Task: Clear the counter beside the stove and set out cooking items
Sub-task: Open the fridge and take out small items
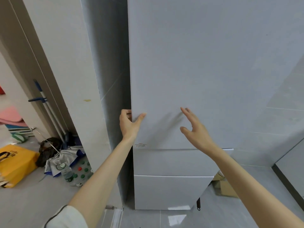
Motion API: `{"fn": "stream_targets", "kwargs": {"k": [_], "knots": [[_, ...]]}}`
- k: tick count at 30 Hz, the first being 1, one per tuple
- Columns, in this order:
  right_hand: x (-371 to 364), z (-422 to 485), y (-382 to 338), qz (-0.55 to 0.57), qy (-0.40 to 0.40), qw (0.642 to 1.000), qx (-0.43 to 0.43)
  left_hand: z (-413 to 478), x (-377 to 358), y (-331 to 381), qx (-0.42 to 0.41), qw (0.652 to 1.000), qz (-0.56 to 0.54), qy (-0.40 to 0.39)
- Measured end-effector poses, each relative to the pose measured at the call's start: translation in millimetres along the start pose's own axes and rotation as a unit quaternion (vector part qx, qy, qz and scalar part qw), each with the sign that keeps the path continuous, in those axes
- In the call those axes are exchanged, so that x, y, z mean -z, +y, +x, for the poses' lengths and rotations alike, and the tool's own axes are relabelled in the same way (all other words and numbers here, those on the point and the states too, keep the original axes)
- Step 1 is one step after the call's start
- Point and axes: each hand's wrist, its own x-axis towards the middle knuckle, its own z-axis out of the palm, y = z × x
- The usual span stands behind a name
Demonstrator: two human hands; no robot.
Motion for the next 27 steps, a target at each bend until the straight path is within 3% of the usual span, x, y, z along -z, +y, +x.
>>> {"fn": "stream_targets", "kwargs": {"k": [5,13,21,27], "knots": [[6,-40,-1,-0.052,-0.059,0.997,0.022,-61,15,7,-0.015,1.000,-0.016,0.018],[29,-135,1,-0.032,-0.070,0.996,0.047,-189,36,33,0.015,0.998,-0.051,0.016],[71,-252,3,0.025,-0.045,0.995,0.088,-311,43,59,-0.023,0.991,0.019,-0.129],[103,-332,10,0.060,0.025,0.992,0.106,-378,32,67,-0.065,0.963,0.044,-0.256]]}}
